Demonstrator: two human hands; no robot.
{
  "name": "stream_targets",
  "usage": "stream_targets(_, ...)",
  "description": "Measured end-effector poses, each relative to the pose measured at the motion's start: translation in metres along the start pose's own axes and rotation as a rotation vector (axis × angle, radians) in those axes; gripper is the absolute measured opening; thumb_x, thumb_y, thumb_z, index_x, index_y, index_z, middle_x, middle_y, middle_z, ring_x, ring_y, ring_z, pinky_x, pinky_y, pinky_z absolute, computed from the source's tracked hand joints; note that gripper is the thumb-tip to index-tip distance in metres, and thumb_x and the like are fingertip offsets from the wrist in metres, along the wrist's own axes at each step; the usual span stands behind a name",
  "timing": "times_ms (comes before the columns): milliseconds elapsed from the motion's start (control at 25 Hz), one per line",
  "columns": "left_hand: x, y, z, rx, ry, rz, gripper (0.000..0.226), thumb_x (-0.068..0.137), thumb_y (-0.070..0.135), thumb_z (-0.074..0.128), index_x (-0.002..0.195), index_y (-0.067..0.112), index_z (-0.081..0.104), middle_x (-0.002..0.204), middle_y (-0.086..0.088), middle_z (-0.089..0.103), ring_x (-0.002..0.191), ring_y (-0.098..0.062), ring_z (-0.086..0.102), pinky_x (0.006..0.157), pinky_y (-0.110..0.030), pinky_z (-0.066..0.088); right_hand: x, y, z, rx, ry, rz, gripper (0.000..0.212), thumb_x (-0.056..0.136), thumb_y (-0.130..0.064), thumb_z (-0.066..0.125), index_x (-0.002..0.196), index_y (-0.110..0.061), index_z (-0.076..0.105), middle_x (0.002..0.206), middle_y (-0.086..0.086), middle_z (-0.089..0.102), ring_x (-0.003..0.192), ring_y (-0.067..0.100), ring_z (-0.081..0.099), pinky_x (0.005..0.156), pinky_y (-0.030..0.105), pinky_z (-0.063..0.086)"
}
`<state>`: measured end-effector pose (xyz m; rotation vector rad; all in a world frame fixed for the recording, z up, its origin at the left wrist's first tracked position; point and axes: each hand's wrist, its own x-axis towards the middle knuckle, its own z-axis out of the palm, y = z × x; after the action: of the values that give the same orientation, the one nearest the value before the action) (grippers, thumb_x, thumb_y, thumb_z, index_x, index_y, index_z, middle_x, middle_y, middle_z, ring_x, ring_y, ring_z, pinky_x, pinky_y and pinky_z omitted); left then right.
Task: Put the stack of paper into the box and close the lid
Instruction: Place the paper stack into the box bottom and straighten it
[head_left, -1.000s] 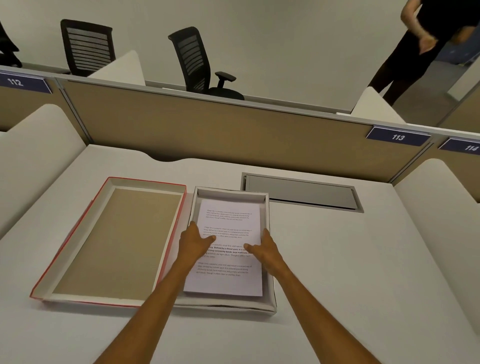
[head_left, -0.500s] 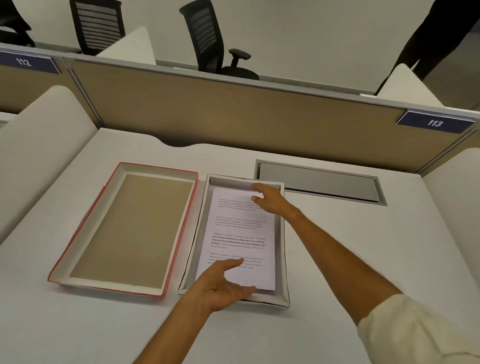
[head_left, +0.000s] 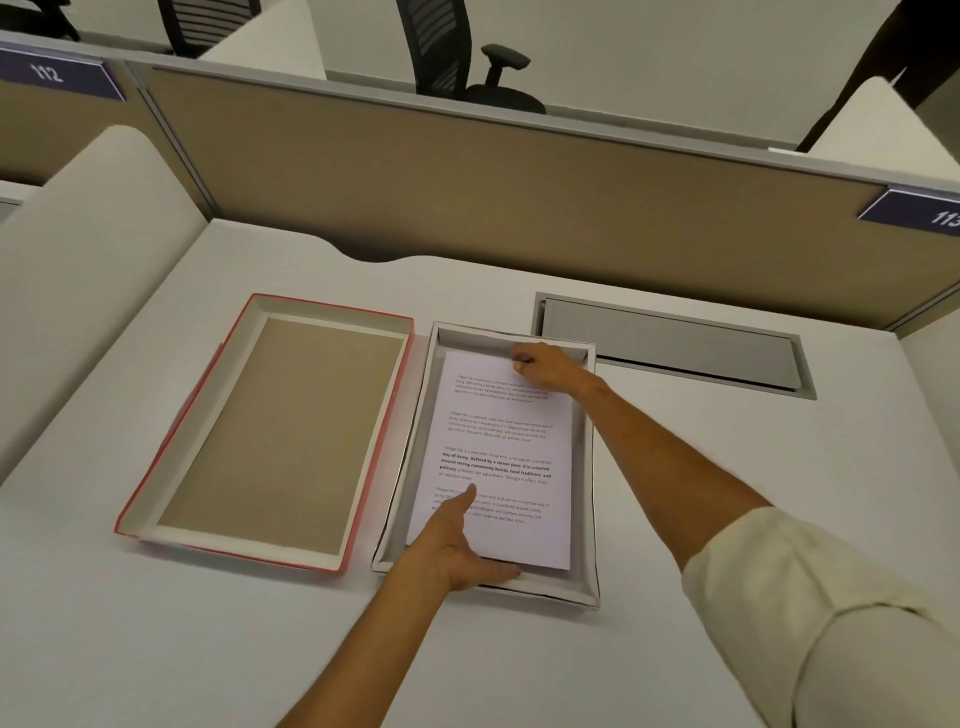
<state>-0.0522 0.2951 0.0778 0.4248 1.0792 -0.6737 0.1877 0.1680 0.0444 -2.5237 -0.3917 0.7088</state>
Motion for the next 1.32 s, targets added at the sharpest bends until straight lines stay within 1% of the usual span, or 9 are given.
stream_targets(200, 0.002, 0.0, 0.0, -0.041, 0.017, -0.006, 0.033, 0.091, 0.039, 0.06, 0.1, 0.008, 0.055, 0.114, -0.021, 0.059, 0.12, -0.045, 0.049, 0.105, -0.067, 0.033, 0.006, 0.0, 0.0, 0.021, 0.029, -0.025, 0.033, 0.099, -0.013, 0.044, 0.126, -0.007, 0.061, 0.132, 0.013, 0.06, 0.122, 0.029, 0.054, 0.102, 0.031, 0.038)
stream_targets(400, -0.002, -0.002, 0.005, -0.053, 0.036, 0.002, 0.036, 0.093, 0.043, 0.055, 0.097, 0.007, 0.056, 0.107, -0.021, 0.061, 0.1, -0.044, 0.055, 0.104, -0.065, 0.036, 0.01, 0.001, 0.003, 0.01, 0.048, -0.034, 0.035, 0.097, -0.007, 0.041, 0.126, -0.006, 0.062, 0.133, 0.012, 0.06, 0.124, 0.028, 0.053, 0.105, 0.031, 0.037)
stream_targets(680, -0.004, -0.003, 0.005, -0.074, 0.001, 0.001, 0.038, 0.092, 0.044, 0.055, 0.102, 0.008, 0.056, 0.108, -0.022, 0.061, 0.1, -0.044, 0.056, 0.098, -0.064, 0.04, 0.013, 0.004, 0.004, -0.007, 0.045, -0.026, 0.036, 0.096, -0.005, 0.041, 0.126, -0.008, 0.062, 0.133, 0.011, 0.06, 0.123, 0.028, 0.053, 0.104, 0.03, 0.038)
stream_targets(800, -0.01, -0.005, 0.004, -0.079, -0.019, 0.012, 0.037, 0.094, 0.042, 0.054, 0.098, 0.006, 0.055, 0.106, -0.024, 0.061, 0.097, -0.045, 0.056, 0.088, -0.064, 0.045, 0.013, 0.006, 0.007, -0.004, 0.048, -0.023, 0.037, 0.096, -0.005, 0.041, 0.126, -0.009, 0.062, 0.132, 0.011, 0.061, 0.122, 0.028, 0.054, 0.1, 0.027, 0.039)
stream_targets(920, -0.01, -0.008, 0.003, -0.088, -0.035, 0.021, 0.035, 0.094, 0.039, 0.055, 0.099, 0.005, 0.057, 0.105, -0.025, 0.062, 0.097, -0.045, 0.057, 0.072, -0.065, 0.052, 0.012, 0.007, 0.008, -0.014, 0.054, -0.041, 0.037, 0.097, -0.007, 0.04, 0.128, -0.009, 0.06, 0.132, 0.012, 0.061, 0.122, 0.029, 0.054, 0.104, 0.032, 0.04)
stream_targets(1000, -0.01, -0.01, 0.001, -0.095, -0.061, 0.012, 0.035, 0.093, 0.037, 0.057, 0.107, 0.005, 0.058, 0.11, -0.026, 0.062, 0.105, -0.045, 0.057, 0.085, -0.064, 0.05, 0.009, 0.008, 0.007, -0.003, 0.05, -0.065, 0.036, 0.098, -0.008, 0.039, 0.128, -0.008, 0.059, 0.132, 0.013, 0.06, 0.121, 0.029, 0.054, 0.103, 0.033, 0.04)
stream_targets(1120, -0.014, -0.006, -0.007, -0.012, -0.105, 0.029, 0.038, 0.091, 0.034, 0.061, 0.116, 0.006, 0.056, 0.123, -0.028, 0.059, 0.12, -0.049, 0.052, 0.104, -0.065, 0.036, 0.005, 0.012, 0.004, 0.008, 0.008, -0.08, 0.035, 0.099, -0.009, 0.039, 0.129, -0.006, 0.056, 0.134, 0.015, 0.057, 0.122, 0.031, 0.053, 0.103, 0.035, 0.04)
stream_targets(1240, -0.026, 0.003, -0.017, 0.162, -0.171, 0.026, 0.046, 0.088, 0.034, 0.067, 0.117, 0.0, 0.052, 0.126, -0.034, 0.058, 0.116, -0.052, 0.056, 0.105, -0.061, 0.04, 0.002, 0.011, 0.0, 0.008, 0.007, -0.095, 0.04, 0.099, -0.011, 0.044, 0.138, -0.01, 0.047, 0.144, 0.012, 0.049, 0.133, 0.03, 0.045, 0.11, 0.037, 0.034)
stream_targets(1320, -0.04, 0.014, -0.023, 0.375, -0.144, 0.227, 0.046, 0.091, 0.032, 0.063, 0.115, -0.005, 0.051, 0.117, -0.032, 0.065, 0.108, -0.046, 0.065, 0.102, -0.055, 0.046, -0.004, 0.001, 0.001, 0.064, 0.069, -0.113, 0.044, 0.098, -0.013, 0.048, 0.142, -0.014, 0.044, 0.149, 0.008, 0.044, 0.138, 0.026, 0.04, 0.113, 0.034, 0.03)
